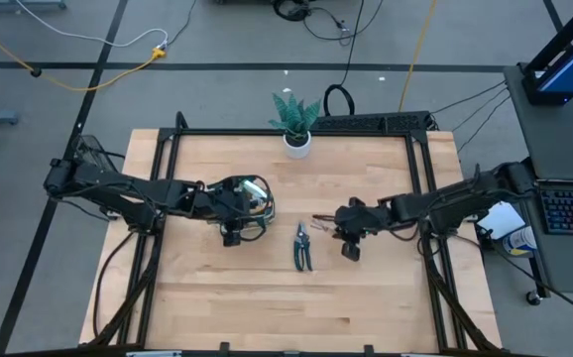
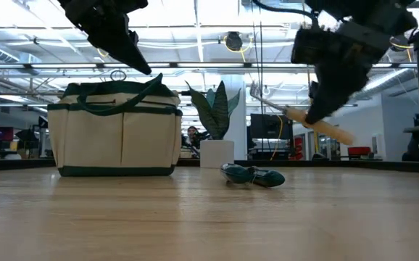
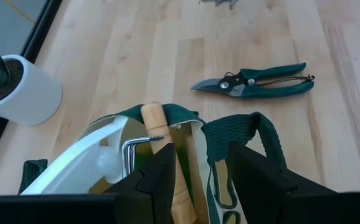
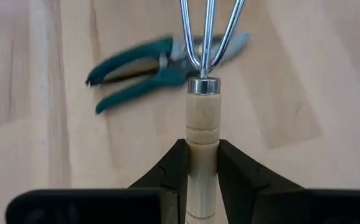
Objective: Pick & Place Garden tools in Gardening bag
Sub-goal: Put the brown hand rake into the brown gardening bag
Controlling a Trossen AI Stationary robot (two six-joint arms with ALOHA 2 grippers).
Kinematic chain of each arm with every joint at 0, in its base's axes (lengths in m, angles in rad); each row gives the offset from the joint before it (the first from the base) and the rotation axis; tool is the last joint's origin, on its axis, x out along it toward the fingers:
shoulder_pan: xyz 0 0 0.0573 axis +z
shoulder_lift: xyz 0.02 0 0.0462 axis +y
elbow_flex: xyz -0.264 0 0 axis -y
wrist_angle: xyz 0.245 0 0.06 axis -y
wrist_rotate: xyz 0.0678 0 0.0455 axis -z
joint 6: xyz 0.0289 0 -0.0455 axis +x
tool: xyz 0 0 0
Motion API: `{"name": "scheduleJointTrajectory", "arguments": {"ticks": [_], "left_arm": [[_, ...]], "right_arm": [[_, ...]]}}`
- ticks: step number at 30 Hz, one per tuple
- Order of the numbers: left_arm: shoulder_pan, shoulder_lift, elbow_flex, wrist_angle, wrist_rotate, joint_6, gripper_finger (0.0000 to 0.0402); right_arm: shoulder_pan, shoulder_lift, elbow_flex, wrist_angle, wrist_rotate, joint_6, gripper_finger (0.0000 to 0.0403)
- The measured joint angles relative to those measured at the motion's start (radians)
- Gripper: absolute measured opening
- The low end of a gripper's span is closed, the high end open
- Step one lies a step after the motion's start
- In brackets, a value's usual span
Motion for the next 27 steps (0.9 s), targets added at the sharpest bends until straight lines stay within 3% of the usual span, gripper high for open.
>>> {"name": "scheduleJointTrajectory", "arguments": {"ticks": [9, 16, 27], "left_arm": [[0.000, -0.037, 0.000, -0.038, 0.000, -0.041, 0.0154], [-0.008, -0.089, 0.000, -0.051, -0.032, -0.043, 0.0154], [-0.024, -0.185, 0.000, -0.271, -0.047, -0.134, 0.0154]], "right_arm": [[-0.063, 0.012, 0.097, 0.004, 0.107, -0.258, 0.0055], [-0.105, 0.018, 0.155, 0.023, 0.276, -0.415, 0.0055], [-0.149, 0.160, 0.224, 0.379, 0.304, -0.716, 0.0057]]}}
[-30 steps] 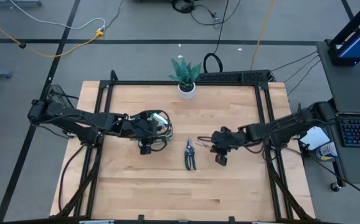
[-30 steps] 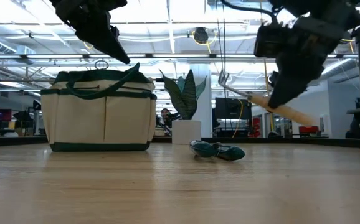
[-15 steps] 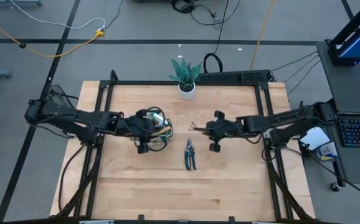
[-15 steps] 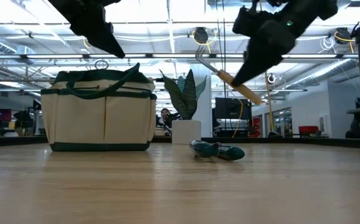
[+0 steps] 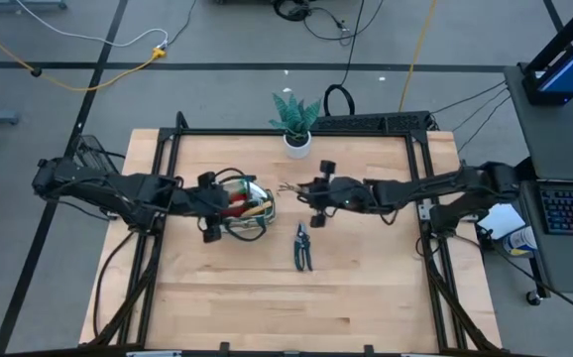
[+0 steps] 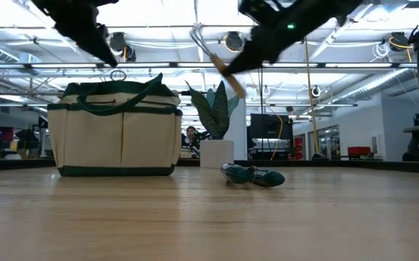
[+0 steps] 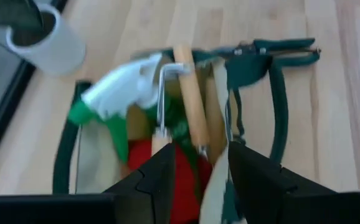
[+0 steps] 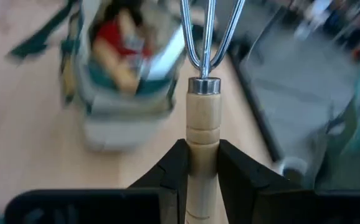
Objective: Pick & Place Garden tools in Gardening bag
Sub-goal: Put the brown hand rake into the brown gardening bag
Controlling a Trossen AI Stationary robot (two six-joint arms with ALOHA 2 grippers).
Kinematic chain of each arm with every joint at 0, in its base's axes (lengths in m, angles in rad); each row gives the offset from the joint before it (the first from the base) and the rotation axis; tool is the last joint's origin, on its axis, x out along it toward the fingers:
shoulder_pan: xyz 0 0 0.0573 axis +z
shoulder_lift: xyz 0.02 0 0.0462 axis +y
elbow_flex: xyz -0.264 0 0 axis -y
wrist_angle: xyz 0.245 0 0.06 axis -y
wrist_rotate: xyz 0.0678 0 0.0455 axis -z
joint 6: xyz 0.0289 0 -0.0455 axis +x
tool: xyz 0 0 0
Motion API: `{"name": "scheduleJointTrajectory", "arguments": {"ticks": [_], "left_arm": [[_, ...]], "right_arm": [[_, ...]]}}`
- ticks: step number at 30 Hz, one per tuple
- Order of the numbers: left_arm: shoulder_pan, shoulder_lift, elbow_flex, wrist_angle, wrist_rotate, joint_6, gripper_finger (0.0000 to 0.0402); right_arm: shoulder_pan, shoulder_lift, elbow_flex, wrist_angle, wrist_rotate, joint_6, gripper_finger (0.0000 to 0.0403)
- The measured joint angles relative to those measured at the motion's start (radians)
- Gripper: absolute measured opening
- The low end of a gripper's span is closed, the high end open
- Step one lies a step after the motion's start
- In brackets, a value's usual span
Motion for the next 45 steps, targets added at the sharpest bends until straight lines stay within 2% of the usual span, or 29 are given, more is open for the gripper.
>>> {"name": "scheduleJointTrajectory", "arguments": {"ticks": [5, 9, 19, 23, 30, 34, 38, 45], "left_arm": [[-0.013, -0.004, 0.000, -0.121, 0.002, -0.141, 0.0154], [-0.030, 0.000, -0.001, -0.232, 0.014, -0.245, 0.0154], [-0.108, -0.001, 0.000, -0.433, 0.028, -0.452, 0.0154], [-0.134, -0.001, -0.014, -0.469, 0.015, -0.485, 0.0154], [-0.171, 0.002, -0.006, -0.466, 0.056, -0.526, 0.0150], [-0.193, 0.001, 0.065, -0.504, 0.092, -0.538, 0.0128], [-0.199, 0.000, 0.110, -0.608, 0.062, -0.539, 0.0101], [-0.183, 0.001, -0.013, -0.620, 0.089, -0.567, 0.0090]], "right_arm": [[-0.014, 0.075, 0.034, 0.214, 0.001, -0.133, 0.0057], [-0.014, 0.126, 0.072, 0.259, 0.000, -0.195, 0.0058], [-0.019, 0.192, 0.115, 0.258, 0.000, -0.210, 0.0059], [-0.020, 0.191, 0.115, 0.261, 0.000, -0.213, 0.0059], [-0.021, 0.184, 0.115, 0.261, 0.000, -0.216, 0.0059], [-0.021, 0.184, 0.115, 0.261, 0.000, -0.216, 0.0059], [-0.021, 0.185, 0.115, 0.261, 0.000, -0.216, 0.0059], [-0.021, 0.184, 0.115, 0.261, -0.003, -0.216, 0.0059]]}}
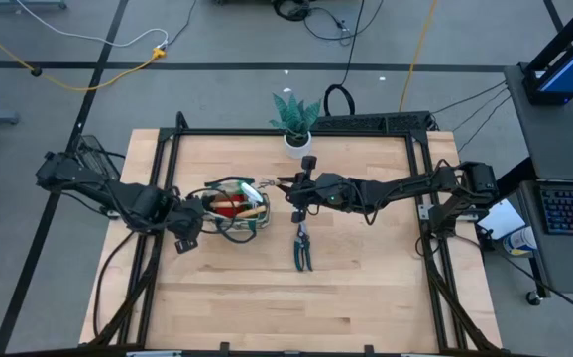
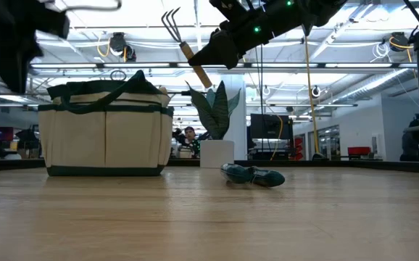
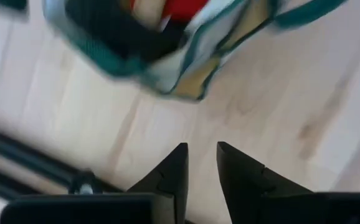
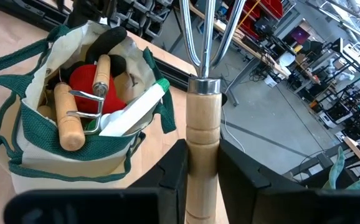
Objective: Pick & Place Garden tools in Gardening bag
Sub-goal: Put the brown hand rake into the brown gardening bag
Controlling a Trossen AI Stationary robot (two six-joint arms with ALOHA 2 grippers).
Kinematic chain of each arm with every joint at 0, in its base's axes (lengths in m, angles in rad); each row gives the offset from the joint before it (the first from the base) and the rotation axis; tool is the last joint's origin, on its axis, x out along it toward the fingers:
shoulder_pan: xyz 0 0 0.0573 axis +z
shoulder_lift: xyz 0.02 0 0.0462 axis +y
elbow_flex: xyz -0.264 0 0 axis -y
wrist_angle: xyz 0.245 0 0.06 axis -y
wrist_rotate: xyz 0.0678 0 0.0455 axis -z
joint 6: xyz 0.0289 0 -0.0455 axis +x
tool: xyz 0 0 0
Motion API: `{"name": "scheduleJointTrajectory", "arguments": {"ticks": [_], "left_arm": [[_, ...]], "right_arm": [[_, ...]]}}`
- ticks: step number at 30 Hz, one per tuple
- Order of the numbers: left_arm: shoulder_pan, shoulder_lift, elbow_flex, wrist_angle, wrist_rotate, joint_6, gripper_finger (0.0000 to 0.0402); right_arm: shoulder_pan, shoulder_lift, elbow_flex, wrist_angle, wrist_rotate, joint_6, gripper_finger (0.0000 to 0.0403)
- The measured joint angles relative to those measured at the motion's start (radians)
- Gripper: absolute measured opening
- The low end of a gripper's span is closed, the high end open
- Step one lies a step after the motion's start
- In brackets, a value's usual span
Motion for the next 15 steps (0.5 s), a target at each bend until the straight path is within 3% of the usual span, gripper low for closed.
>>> {"name": "scheduleJointTrajectory", "arguments": {"ticks": [4, 11, 15], "left_arm": [[0.013, 0.000, -0.111, 0.054, 0.009, -0.020, 0.0113], [0.049, 0.000, -0.232, 0.297, -0.139, 0.137, 0.0139], [0.088, 0.000, -0.246, 0.474, -0.151, 0.275, 0.0132]], "right_arm": [[0.000, 0.000, 0.000, 0.000, 0.000, 0.000, 0.0059], [0.000, 0.000, 0.000, 0.007, -0.001, 0.001, 0.0059], [0.000, 0.000, -0.001, 0.017, -0.001, 0.067, 0.0059]]}}
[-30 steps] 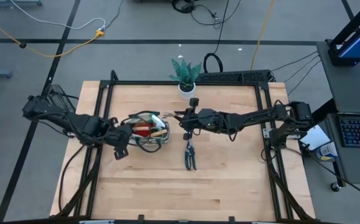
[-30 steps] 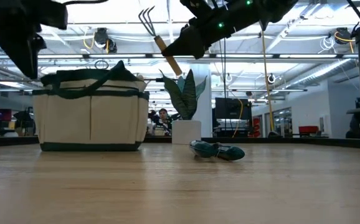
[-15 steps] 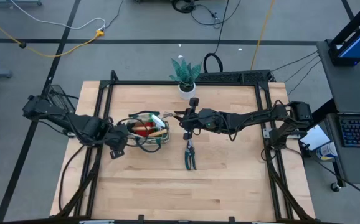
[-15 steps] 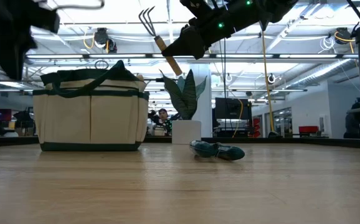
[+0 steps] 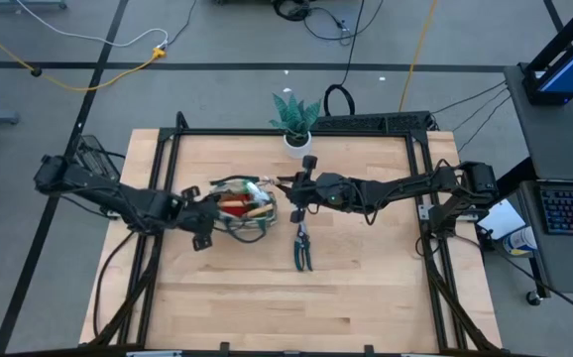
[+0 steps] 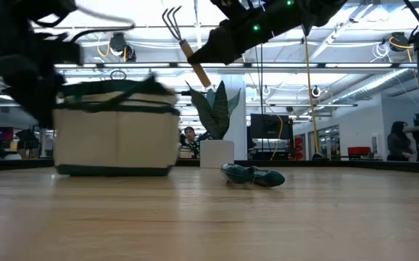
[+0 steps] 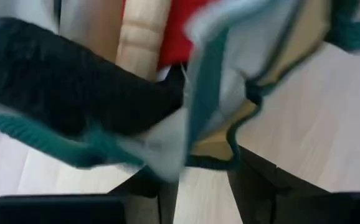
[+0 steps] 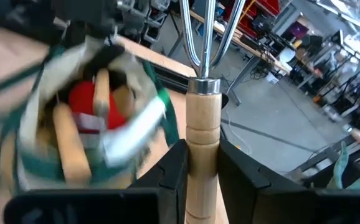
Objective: Pick & Place Garden tools in Gardening bag
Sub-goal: Put the brown hand rake into the brown gardening bag
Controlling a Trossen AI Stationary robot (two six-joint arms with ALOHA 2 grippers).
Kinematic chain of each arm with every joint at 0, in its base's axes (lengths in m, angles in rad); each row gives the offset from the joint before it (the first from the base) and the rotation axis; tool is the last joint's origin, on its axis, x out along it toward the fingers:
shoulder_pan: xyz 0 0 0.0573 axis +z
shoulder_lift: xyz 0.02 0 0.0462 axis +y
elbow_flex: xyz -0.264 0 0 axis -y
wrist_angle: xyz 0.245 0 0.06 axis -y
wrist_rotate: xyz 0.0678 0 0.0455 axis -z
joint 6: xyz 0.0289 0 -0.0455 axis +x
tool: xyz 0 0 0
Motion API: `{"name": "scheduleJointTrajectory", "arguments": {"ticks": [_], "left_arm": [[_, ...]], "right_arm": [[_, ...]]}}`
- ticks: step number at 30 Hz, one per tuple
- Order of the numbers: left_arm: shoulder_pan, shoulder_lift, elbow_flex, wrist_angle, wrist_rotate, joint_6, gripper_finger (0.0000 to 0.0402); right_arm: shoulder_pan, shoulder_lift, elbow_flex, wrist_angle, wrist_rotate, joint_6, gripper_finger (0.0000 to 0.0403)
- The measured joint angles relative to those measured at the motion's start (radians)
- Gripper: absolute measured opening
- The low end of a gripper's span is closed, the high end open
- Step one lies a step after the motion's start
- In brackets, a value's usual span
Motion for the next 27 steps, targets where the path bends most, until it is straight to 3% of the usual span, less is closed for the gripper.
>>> {"name": "scheduleJointTrajectory", "arguments": {"ticks": [5, 9, 18, 27], "left_arm": [[0.050, 0.000, 0.000, 0.230, 0.003, 0.170, 0.0114], [0.083, 0.000, 0.001, 0.338, 0.011, 0.264, 0.0103], [0.158, 0.000, 0.001, 0.472, 0.013, 0.279, 0.0102], [0.167, 0.000, 0.002, 0.577, 0.110, 0.291, 0.0102]], "right_arm": [[0.001, 0.000, 0.000, 0.012, 0.000, 0.104, 0.0059], [0.017, 0.000, 0.000, 0.031, 0.000, 0.070, 0.0059], [0.037, -0.001, 0.000, 0.069, -0.103, 0.161, 0.0059], [0.010, 0.040, 0.000, 0.008, -0.044, 0.155, 0.0059]]}}
